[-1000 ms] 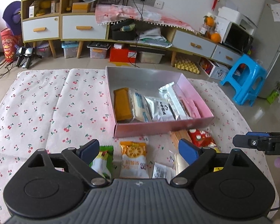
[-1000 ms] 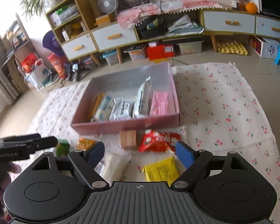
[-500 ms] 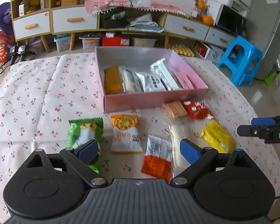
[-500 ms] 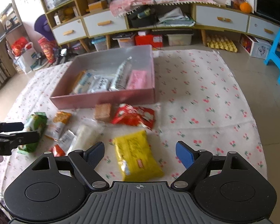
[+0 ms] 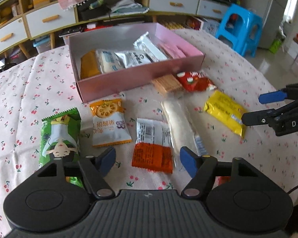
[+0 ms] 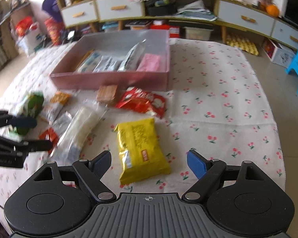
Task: Organize snacks
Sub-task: 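Grasp the yellow packet with the right tool while the left moves over the orange-and-white packet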
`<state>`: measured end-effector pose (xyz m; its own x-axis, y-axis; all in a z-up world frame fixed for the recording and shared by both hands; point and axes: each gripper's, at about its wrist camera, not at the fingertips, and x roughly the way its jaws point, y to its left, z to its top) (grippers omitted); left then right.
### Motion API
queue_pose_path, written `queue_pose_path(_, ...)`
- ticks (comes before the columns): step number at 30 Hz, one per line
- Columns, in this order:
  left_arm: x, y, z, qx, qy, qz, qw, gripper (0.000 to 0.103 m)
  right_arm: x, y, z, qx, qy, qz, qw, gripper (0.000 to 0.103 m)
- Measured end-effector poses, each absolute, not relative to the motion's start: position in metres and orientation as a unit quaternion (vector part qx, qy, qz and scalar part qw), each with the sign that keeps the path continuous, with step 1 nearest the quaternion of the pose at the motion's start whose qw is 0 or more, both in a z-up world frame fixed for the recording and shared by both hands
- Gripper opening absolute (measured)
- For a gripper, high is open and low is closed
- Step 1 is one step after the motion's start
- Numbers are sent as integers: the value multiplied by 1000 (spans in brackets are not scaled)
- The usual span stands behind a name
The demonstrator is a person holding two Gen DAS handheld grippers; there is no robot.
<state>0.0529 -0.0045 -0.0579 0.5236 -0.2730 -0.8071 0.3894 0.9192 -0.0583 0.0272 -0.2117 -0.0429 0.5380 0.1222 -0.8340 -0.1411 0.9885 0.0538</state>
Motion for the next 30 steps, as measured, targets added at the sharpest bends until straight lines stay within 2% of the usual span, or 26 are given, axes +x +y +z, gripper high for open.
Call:
queue_pose_path(3,53,-6,-63,82,453,-192,867,63,27,-203,-49,-37,478,81,874,85)
queue_pose_path(18,59,-22,-72,119,441,-183,871,65,36,-196,-71,-69,488,74,867,85)
queue_pose_path(20,61,-23,-72,118,440,-182,871,61,37,-195,-72,-68,486,77,868,85)
queue_pose_path(23,62,-25,-71,122,441,-169,873,47,38,-192,-74,-71,484,83,868,85)
queue_pose_path(30,65,-24,-70,125,443,-161,873,43,45,-186,-77,-76,475,88,872,87)
